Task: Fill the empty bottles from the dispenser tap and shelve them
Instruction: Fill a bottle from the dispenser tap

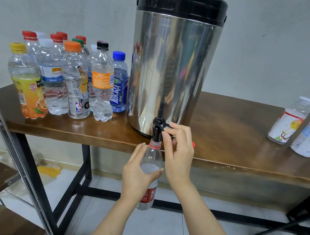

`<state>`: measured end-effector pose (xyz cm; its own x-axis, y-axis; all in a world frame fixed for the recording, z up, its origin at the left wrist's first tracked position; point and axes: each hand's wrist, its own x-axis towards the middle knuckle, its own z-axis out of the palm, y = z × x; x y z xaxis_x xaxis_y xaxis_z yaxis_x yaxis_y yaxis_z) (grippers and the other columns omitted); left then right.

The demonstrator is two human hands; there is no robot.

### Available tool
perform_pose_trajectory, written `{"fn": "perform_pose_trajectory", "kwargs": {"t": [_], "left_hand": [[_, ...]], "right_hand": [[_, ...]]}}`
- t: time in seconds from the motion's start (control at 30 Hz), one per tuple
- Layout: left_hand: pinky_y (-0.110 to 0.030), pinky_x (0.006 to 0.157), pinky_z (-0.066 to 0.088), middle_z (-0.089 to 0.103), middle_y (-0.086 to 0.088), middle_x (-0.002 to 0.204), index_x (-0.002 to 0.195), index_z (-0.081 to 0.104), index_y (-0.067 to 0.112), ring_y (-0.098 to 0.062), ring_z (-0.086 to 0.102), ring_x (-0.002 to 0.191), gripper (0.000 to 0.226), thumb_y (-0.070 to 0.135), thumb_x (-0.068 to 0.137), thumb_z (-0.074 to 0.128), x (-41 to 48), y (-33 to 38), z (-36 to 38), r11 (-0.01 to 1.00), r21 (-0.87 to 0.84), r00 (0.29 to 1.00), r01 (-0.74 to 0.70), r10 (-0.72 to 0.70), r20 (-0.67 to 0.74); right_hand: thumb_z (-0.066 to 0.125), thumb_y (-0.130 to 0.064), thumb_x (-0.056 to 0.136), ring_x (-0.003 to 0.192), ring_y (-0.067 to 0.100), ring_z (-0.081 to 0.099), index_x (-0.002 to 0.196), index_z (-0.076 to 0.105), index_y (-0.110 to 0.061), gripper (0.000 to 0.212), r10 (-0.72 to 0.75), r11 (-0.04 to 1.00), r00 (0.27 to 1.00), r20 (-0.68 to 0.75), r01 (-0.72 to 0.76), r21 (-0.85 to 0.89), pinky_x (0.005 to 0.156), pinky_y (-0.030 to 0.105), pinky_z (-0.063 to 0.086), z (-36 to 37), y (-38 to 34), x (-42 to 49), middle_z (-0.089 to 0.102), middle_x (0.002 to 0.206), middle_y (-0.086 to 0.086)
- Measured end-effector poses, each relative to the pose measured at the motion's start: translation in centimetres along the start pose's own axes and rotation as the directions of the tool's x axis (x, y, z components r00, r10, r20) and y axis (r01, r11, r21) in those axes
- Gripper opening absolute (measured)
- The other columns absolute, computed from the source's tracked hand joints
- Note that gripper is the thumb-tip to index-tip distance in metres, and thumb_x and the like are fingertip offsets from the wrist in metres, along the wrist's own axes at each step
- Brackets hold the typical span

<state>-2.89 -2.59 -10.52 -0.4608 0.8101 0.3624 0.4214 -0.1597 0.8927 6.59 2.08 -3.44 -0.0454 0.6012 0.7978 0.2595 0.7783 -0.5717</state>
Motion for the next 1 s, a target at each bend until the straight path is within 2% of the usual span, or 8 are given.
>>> {"fn": "perform_pose_trajectory", "kwargs": {"t": [0.2,0.33,0.5,0.57,0.63,0.7,0.83,1.0], "left_hand": [[-0.020,0.111,0.030,0.038,0.022,0.144,0.144,0.046,0.030,0.007,0.031,0.134,0.088,0.023,0.068,0.090,-0.05,-0.05,-0.03,1.000,-0.003,1.000,0.013,-0.013,0.002],[-0.014,0.108,0.028,0.038,0.024,0.143,0.131,0.041,0.051,0.009,0.031,0.132,0.085,0.021,0.068,0.089,-0.11,0.36,-0.22,1.000,-0.016,1.000,-0.012,0.012,0.003],[-0.017,0.108,0.029,0.037,0.025,0.143,0.129,0.038,0.049,0.008,0.031,0.132,0.085,0.022,0.068,0.090,-0.09,0.23,-0.21,1.000,-0.010,1.000,-0.011,0.011,0.003],[-0.013,0.106,0.028,0.036,0.028,0.141,0.128,0.038,0.051,0.016,0.030,0.129,0.085,0.021,0.067,0.089,-0.16,0.32,-0.24,1.000,-0.009,1.000,-0.014,0.014,0.008],[-0.002,0.100,0.025,0.034,0.036,0.137,0.123,0.038,0.056,0.030,0.028,0.121,0.084,0.019,0.067,0.089,-0.14,0.31,-0.23,1.000,-0.008,1.000,-0.028,0.028,0.014],[0.002,0.096,0.024,0.032,0.042,0.133,0.123,0.042,0.055,0.034,0.027,0.117,0.083,0.018,0.067,0.089,-0.14,0.24,-0.21,1.000,-0.003,0.999,-0.031,0.031,0.017],[-0.013,0.105,0.028,0.034,0.029,0.140,0.143,0.048,0.029,0.012,0.031,0.128,0.085,0.023,0.068,0.089,0.05,-0.08,-0.10,1.000,0.018,1.000,0.001,-0.002,0.014],[-0.005,0.101,0.024,0.035,0.029,0.140,0.143,0.046,0.031,0.011,0.031,0.128,0.085,0.026,0.070,0.089,0.04,-0.09,-0.20,1.000,0.029,1.000,-0.012,0.011,0.026]], "right_hand": [[0.052,-0.030,0.097,0.086,-0.004,0.054,0.099,0.068,-0.010,0.025,0.009,1.000,1.000,0.002,-0.009,-0.004,0.074,0.010,0.043,-0.04,0.05,-0.01,0.054,0.114,-0.011],[0.052,-0.030,0.097,0.086,-0.005,0.055,0.099,0.068,-0.010,0.025,0.003,1.000,1.000,-0.001,-0.003,-0.007,0.074,0.010,0.043,0.00,-0.05,0.01,0.054,0.114,-0.011],[0.052,-0.030,0.096,0.086,-0.004,0.055,0.099,0.068,-0.010,0.025,0.001,1.000,1.000,-0.003,-0.001,-0.007,0.074,0.010,0.043,-0.01,0.01,0.00,0.053,0.114,-0.011],[0.053,-0.030,0.097,0.085,-0.003,0.055,0.099,0.068,-0.010,0.025,0.003,1.000,1.000,-0.003,-0.003,-0.002,0.074,0.011,0.043,-0.01,0.05,-0.04,0.054,0.114,-0.011],[0.053,-0.030,0.097,0.084,-0.003,0.054,0.099,0.068,-0.010,0.025,0.003,1.000,1.000,-0.004,-0.003,-0.003,0.074,0.011,0.043,0.00,0.07,-0.04,0.054,0.114,-0.012],[0.053,-0.030,0.097,0.085,-0.003,0.054,0.098,0.068,-0.010,0.025,0.001,1.000,1.000,-0.004,-0.001,-0.006,0.074,0.011,0.043,0.00,0.06,-0.03,0.054,0.113,-0.011],[0.053,-0.030,0.097,0.084,-0.005,0.053,0.099,0.068,-0.010,0.025,-0.011,1.000,1.000,0.005,0.012,-0.021,0.073,0.011,0.042,-0.12,0.16,0.05,0.054,0.113,-0.011],[0.054,-0.030,0.097,0.090,-0.008,0.054,0.098,0.068,-0.010,0.025,-0.076,0.994,0.997,0.030,0.078,-0.071,0.074,0.010,0.044,-0.50,0.62,0.48,0.057,0.111,-0.006]]}}
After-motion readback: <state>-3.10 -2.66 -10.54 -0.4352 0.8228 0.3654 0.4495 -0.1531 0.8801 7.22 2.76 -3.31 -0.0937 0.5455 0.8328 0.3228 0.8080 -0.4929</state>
